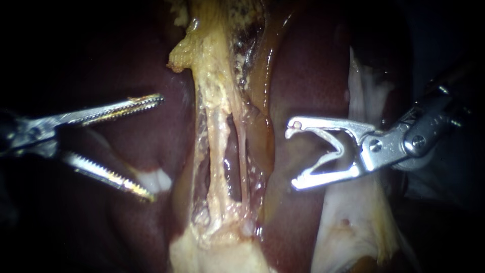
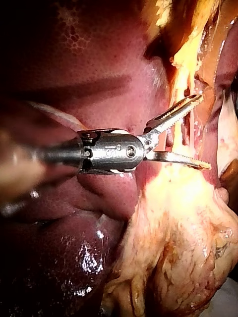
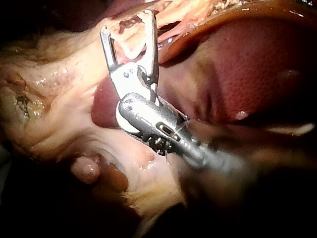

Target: Grabbing gallbladder

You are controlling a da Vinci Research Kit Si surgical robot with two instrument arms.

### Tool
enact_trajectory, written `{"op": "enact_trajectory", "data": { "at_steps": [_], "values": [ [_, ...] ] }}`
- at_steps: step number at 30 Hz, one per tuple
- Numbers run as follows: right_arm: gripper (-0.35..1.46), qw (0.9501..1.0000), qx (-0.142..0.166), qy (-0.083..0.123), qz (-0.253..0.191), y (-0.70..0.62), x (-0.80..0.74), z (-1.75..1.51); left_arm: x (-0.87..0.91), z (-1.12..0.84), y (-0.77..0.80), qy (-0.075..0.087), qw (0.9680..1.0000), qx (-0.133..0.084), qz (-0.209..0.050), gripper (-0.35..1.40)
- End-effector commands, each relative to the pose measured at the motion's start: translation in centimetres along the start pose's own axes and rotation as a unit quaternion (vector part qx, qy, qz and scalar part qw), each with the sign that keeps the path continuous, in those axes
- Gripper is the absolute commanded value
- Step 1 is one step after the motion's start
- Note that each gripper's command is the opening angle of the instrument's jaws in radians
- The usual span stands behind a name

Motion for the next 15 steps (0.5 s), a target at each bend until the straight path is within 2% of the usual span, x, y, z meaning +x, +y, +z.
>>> {"op": "enact_trajectory", "data": {
  "at_steps": [1, 2, 4, 6, 7, 9, 12, 14, 15],
  "values": [
    [0.60, 1.0000, 0.000, 0.000, 0.000, 0.00, 0.00, 0.00, -0.02, -0.02, 0.02, 0.002, 1.0000, -0.008, -0.001, 0.99],
    [0.60, 1.0000, 0.000, 0.000, 0.000, 0.00, 0.00, 0.00, -0.04, -0.03, 0.04, 0.004, 0.9998, -0.017, -0.005, 0.99],
    [0.60, 1.0000, -0.001, 0.000, 0.000, 0.01, -0.02, 0.01, -0.09, -0.05, 0.13, 0.003, 0.9980, -0.036, -0.052, 0.99],
    [0.60, 1.0000, -0.001, -0.001, -0.001, 0.00, -0.03, 0.02, -0.14, -0.07, 0.25, 0.000, 0.9943, -0.056, -0.091, 0.99],
    [0.60, 1.0000, -0.001, -0.001, -0.001, 0.00, -0.04, 0.02, -0.16, -0.07, 0.30, 0.000, 0.9917, -0.066, -0.111, 0.99],
    [0.60, 1.0000, -0.001, -0.001, -0.001, 0.00, -0.04, 0.02, -0.17, -0.06, 0.43, -0.005, 0.9839, -0.083, -0.158, 0.96],
    [0.60, 1.0000, -0.001, -0.001, -0.001, 0.00, -0.04, 0.03, -0.15, 0.00, 0.59, -0.007, 0.9727, -0.105, -0.207, 0.93],
    [0.60, 1.0000, -0.001, -0.001, -0.001, -0.01, -0.05, 0.03, -0.12, 0.06, 0.67, -0.007, 0.9684, -0.112, -0.223, 0.93],
    [0.60, 1.0000, -0.001, -0.001, -0.001, -0.01, -0.05, 0.03, -0.10, 0.10, 0.70, -0.009, 0.9652, -0.115, -0.235, 0.91]
  ]
}}
